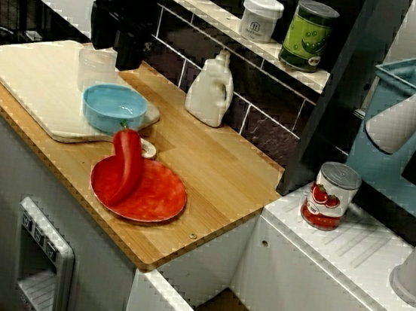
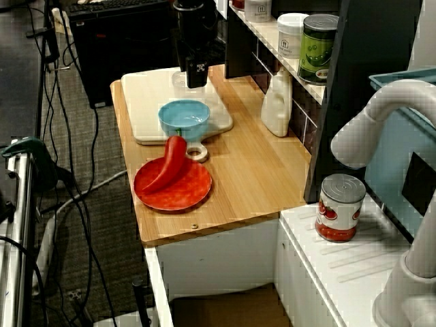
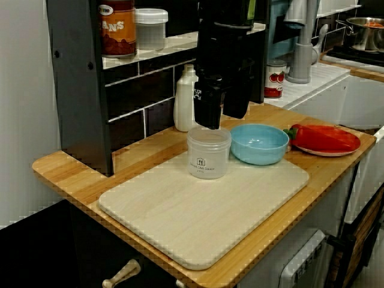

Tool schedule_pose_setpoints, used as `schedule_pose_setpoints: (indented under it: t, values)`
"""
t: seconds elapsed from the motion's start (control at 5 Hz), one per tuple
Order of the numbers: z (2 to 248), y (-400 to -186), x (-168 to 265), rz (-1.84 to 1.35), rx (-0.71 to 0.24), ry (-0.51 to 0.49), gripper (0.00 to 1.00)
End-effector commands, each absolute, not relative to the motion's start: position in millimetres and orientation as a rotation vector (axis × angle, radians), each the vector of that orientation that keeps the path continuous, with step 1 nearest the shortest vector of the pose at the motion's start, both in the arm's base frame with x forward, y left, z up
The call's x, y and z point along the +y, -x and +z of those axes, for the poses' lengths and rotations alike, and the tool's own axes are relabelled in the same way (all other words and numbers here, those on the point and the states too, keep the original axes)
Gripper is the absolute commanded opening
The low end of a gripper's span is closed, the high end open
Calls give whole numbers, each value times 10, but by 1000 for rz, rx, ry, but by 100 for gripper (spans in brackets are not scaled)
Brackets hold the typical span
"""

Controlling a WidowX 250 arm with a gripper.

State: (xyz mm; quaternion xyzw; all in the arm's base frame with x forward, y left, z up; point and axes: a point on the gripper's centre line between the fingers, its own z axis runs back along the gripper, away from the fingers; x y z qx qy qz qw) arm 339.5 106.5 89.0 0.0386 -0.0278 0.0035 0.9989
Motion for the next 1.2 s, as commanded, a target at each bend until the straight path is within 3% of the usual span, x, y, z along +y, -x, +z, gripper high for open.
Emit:
schedule_pose_setpoints:
  t: [0.0,1.0]
  values:
    - [1078,-3382,1119,25,-118,-99,100]
    - [927,-3563,1086,52,-96,-133,100]
